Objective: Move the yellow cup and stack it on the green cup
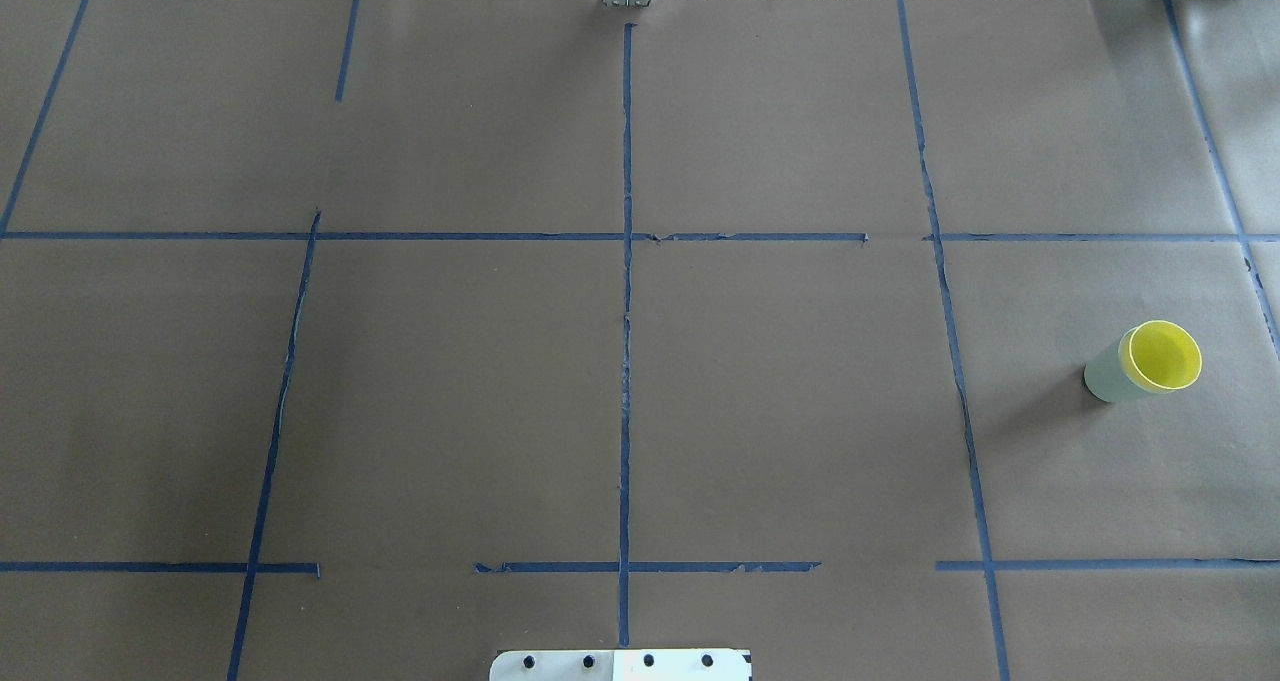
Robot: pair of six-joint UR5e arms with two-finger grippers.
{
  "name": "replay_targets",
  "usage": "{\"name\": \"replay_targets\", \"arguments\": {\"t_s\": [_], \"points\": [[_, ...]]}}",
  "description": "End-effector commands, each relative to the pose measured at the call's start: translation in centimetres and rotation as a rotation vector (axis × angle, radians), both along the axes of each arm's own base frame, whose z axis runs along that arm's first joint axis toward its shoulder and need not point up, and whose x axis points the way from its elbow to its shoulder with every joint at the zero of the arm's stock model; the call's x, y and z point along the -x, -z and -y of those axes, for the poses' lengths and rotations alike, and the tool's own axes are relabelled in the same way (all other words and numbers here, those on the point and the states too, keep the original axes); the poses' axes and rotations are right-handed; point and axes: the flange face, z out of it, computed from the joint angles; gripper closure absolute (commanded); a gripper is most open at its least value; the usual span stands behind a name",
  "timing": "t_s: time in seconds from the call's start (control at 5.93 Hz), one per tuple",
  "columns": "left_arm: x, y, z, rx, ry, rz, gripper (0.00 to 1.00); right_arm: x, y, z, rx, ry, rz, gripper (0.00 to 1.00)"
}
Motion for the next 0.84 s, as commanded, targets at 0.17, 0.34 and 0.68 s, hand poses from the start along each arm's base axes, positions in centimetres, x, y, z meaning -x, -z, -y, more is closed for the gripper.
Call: {"name": "replay_targets", "arguments": {"t_s": [0.17,0.34,0.68], "points": [[3.8,-4.4,-3.8,0.045,0.005,0.010,0.00,0.0,-1.2,-0.7,0.023,0.003,0.005,0.00],[4.1,-5.0,-4.6,0.076,0.019,0.014,0.00,-0.1,-2.0,-1.5,0.041,0.003,0.010,0.00],[4.2,-1.9,-4.9,0.184,0.039,0.018,0.00,-0.1,-2.5,-2.1,0.051,0.004,0.014,0.00]]}}
